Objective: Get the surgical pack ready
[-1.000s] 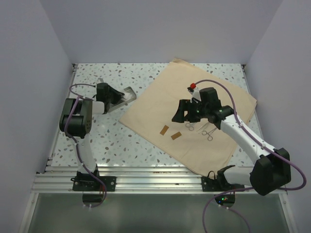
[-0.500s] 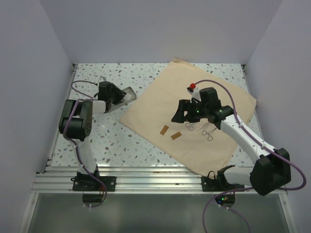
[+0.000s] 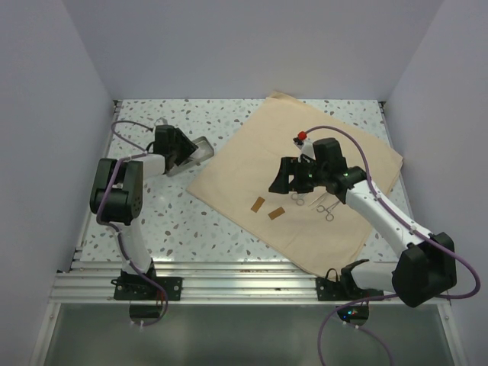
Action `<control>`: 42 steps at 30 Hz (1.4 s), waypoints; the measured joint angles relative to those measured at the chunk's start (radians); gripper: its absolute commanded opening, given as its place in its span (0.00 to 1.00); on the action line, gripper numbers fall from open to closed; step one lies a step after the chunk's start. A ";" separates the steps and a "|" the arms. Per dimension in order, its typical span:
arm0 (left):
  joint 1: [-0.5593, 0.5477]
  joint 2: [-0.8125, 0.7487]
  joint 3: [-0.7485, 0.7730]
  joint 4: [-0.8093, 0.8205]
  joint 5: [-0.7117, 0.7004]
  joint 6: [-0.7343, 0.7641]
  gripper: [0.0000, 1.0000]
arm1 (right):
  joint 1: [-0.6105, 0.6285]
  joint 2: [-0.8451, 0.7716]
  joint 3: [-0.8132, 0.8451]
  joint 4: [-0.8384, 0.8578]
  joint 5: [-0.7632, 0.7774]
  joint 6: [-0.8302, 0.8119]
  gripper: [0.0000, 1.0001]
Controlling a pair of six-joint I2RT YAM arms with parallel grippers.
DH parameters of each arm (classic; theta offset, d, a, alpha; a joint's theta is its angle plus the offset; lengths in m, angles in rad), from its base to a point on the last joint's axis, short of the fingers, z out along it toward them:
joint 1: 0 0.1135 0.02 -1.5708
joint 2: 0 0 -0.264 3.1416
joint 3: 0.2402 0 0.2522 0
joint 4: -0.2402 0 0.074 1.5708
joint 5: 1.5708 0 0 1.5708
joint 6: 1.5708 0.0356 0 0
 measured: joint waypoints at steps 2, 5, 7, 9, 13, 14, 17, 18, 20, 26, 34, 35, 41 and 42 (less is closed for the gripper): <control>0.000 -0.009 0.013 -0.023 -0.010 0.027 0.62 | 0.000 0.000 -0.002 0.000 -0.001 0.000 0.78; -0.002 -0.022 0.050 -0.076 -0.033 0.079 0.67 | 0.000 0.000 -0.004 0.002 -0.004 0.000 0.78; -0.003 -0.035 0.071 -0.100 -0.042 0.108 0.67 | 0.000 0.000 -0.004 0.002 -0.012 0.000 0.78; -0.005 -0.055 0.085 -0.124 -0.049 0.137 0.67 | 0.000 0.000 -0.004 0.004 -0.016 0.000 0.78; -0.013 -0.118 0.084 -0.166 -0.072 0.183 0.56 | 0.000 0.000 -0.004 0.006 -0.018 0.000 0.78; -0.013 -0.131 0.084 -0.170 -0.076 0.187 0.53 | 0.000 0.000 -0.004 0.006 -0.018 0.000 0.78; -0.014 -0.163 0.084 -0.172 -0.078 0.211 0.32 | 0.000 0.000 -0.004 0.006 -0.018 0.000 0.78; -0.015 -0.164 0.087 -0.172 -0.076 0.216 0.23 | 0.000 0.000 -0.004 0.006 -0.018 0.000 0.78; -0.015 -0.149 0.101 -0.176 -0.068 0.223 0.16 | 0.000 0.000 -0.004 0.006 -0.018 0.000 0.78; -0.015 -0.016 0.179 -0.177 -0.031 0.235 0.06 | 0.000 0.000 -0.004 0.006 -0.018 0.000 0.78; -0.024 0.116 0.211 -0.192 -0.032 0.243 0.04 | 0.000 0.000 -0.004 0.006 -0.018 0.000 0.78; -0.026 0.116 0.212 -0.190 -0.032 0.243 0.04 | 0.000 0.000 -0.004 0.006 -0.018 0.000 0.78; -0.043 0.128 0.228 -0.192 -0.031 0.244 0.04 | 0.000 0.003 -0.004 0.006 -0.018 0.000 0.78; -0.047 0.135 0.237 -0.192 -0.031 0.244 0.04 | 0.000 0.003 -0.004 0.006 -0.018 0.000 0.78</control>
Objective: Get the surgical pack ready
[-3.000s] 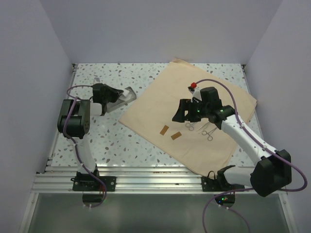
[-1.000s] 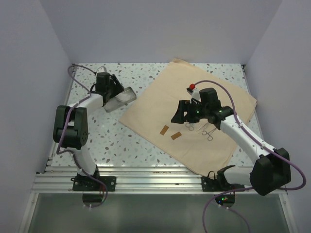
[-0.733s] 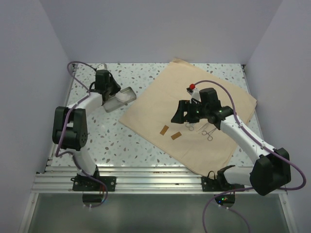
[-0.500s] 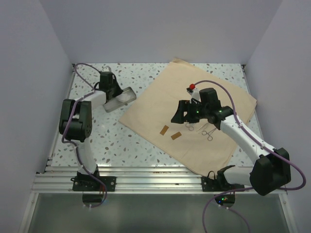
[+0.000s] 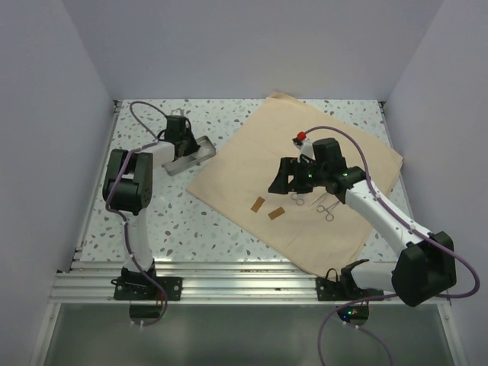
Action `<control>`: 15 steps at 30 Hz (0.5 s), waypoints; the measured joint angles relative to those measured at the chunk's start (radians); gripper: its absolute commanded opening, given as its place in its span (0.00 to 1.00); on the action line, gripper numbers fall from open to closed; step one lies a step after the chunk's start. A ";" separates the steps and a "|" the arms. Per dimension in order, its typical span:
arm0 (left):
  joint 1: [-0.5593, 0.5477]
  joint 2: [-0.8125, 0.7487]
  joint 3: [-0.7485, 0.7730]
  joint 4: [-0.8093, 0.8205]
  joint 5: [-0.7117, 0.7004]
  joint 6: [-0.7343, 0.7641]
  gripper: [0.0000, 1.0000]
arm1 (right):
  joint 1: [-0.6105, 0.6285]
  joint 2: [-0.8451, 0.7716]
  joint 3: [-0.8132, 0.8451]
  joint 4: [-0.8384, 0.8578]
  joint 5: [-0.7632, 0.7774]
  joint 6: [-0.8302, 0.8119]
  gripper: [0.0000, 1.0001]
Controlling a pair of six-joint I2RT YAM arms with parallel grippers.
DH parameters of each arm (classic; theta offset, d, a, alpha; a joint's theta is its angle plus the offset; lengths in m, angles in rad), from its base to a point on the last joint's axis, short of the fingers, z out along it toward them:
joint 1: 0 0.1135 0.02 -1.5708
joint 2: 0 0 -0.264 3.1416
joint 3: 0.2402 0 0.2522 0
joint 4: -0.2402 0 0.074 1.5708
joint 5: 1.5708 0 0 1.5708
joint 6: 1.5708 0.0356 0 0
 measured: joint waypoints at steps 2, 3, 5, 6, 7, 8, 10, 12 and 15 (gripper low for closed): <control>-0.008 0.016 0.023 -0.001 0.005 0.000 0.04 | 0.000 0.002 0.000 0.000 0.000 0.000 0.78; -0.011 0.025 0.034 0.000 0.010 0.000 0.04 | 0.000 0.003 0.000 0.000 0.000 0.000 0.78; -0.016 0.037 0.051 0.001 0.021 0.000 0.04 | 0.000 0.005 0.000 0.000 0.000 0.000 0.78; -0.019 0.041 0.057 0.001 0.026 0.000 0.04 | 0.000 0.005 0.000 0.000 0.000 0.000 0.78; -0.021 0.043 0.060 0.002 0.030 0.000 0.04 | 0.000 0.005 0.000 0.000 0.000 0.000 0.78; -0.022 0.043 0.060 0.001 0.032 0.000 0.05 | 0.000 0.008 0.000 0.000 0.000 0.000 0.78; -0.023 0.043 0.060 0.001 0.032 0.000 0.09 | 0.000 0.012 0.000 0.000 0.001 0.000 0.78; -0.023 0.037 0.055 0.002 0.031 0.000 0.19 | 0.000 0.017 -0.001 0.000 0.003 0.000 0.78; -0.023 -0.011 0.007 0.001 0.020 0.003 0.38 | 0.000 0.024 -0.002 0.001 0.010 0.000 0.78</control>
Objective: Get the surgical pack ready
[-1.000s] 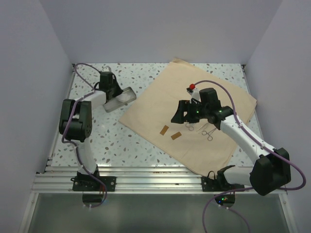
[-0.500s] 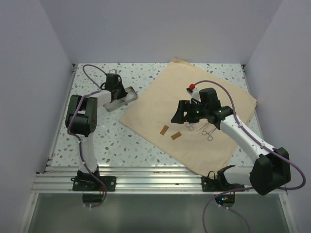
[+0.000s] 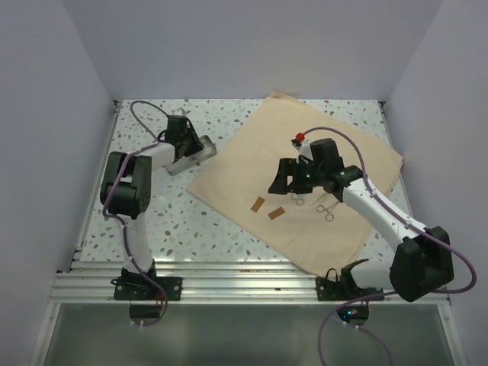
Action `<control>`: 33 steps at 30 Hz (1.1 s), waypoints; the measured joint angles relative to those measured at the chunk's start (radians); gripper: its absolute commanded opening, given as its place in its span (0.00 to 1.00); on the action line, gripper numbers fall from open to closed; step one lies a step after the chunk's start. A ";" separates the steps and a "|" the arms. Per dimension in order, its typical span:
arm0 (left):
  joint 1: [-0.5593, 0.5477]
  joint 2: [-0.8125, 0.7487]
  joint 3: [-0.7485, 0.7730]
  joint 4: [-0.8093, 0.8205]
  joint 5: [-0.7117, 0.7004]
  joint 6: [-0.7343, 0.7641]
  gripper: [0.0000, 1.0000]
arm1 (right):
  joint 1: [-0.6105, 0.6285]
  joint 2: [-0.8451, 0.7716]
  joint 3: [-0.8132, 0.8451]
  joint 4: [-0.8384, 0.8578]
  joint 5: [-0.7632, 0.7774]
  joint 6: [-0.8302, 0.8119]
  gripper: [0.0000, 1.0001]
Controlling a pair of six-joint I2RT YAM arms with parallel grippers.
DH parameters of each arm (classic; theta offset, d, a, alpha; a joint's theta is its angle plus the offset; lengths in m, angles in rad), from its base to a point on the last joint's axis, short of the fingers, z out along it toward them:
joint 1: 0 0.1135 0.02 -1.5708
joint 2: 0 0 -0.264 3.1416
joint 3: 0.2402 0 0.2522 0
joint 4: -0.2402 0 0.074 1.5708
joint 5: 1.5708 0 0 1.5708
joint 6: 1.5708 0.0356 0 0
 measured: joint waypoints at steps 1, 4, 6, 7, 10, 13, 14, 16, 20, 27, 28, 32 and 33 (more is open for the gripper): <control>0.000 -0.019 -0.016 0.000 -0.003 -0.001 0.43 | 0.001 0.006 0.000 0.000 0.011 0.000 0.78; 0.000 -0.113 -0.074 -0.005 -0.026 0.001 0.52 | 0.016 0.027 -0.010 0.000 0.064 0.002 0.78; 0.000 -0.198 -0.113 -0.010 -0.045 0.000 0.59 | 0.041 0.032 -0.027 -0.005 0.125 0.010 0.76; 0.000 -0.248 -0.133 -0.014 -0.052 0.000 0.61 | 0.054 0.034 -0.035 -0.007 0.143 0.014 0.75; -0.004 -0.436 -0.208 -0.013 -0.066 -0.002 0.61 | 0.084 0.037 -0.080 0.010 0.183 0.044 0.73; -0.015 -0.625 -0.280 -0.006 -0.058 -0.005 0.59 | 0.100 0.037 -0.157 0.028 0.216 0.074 0.68; -0.021 -0.682 -0.307 -0.001 -0.038 -0.008 0.59 | 0.103 0.037 -0.183 0.033 0.230 0.080 0.68; -0.037 -0.781 -0.385 0.020 0.013 -0.019 0.58 | 0.104 0.039 -0.228 0.037 0.246 0.091 0.64; -0.101 -0.909 -0.581 0.035 0.100 -0.050 0.57 | 0.105 0.053 -0.288 0.089 0.258 0.131 0.56; -0.211 -0.980 -0.818 0.006 0.193 -0.103 0.56 | 0.106 0.101 -0.291 0.158 0.347 0.340 0.54; -0.219 -0.991 -0.826 0.004 0.193 -0.111 0.56 | 0.108 0.114 -0.271 0.145 0.371 0.373 0.54; -0.232 -1.016 -0.825 0.019 0.191 -0.118 0.56 | 0.128 0.176 -0.141 0.044 0.477 0.513 0.55; -0.233 -1.016 -0.823 0.018 0.188 -0.119 0.56 | 0.139 0.196 -0.099 0.006 0.506 0.549 0.55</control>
